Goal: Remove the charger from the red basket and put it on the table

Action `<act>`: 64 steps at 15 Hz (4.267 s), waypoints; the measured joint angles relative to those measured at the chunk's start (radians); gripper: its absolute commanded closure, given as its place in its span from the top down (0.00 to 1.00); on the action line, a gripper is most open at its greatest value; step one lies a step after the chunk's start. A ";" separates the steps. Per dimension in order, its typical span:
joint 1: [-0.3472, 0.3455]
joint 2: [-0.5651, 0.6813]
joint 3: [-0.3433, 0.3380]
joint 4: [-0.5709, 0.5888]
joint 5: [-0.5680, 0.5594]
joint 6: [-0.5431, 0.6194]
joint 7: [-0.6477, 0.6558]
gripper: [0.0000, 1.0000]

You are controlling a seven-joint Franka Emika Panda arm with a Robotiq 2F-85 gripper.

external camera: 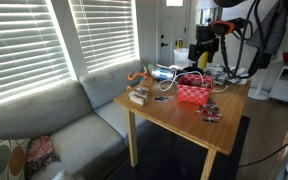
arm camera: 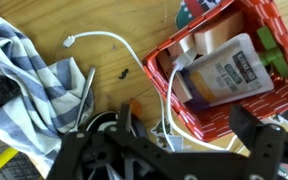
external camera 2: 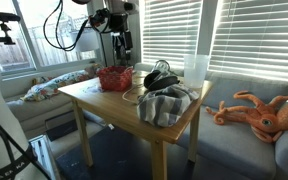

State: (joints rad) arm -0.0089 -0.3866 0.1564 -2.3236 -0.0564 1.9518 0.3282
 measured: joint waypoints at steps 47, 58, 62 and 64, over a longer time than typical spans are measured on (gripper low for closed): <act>0.192 0.404 0.019 0.271 -0.319 -0.287 0.581 0.62; 0.191 0.435 0.005 0.272 -0.319 -0.284 0.581 0.59; 0.191 0.447 -0.007 0.272 -0.337 -0.284 0.582 0.52; 0.191 0.450 -0.010 0.272 -0.357 -0.284 0.582 0.30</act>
State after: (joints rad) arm 0.1824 0.0638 0.1465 -2.0517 -0.4136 1.6682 0.9102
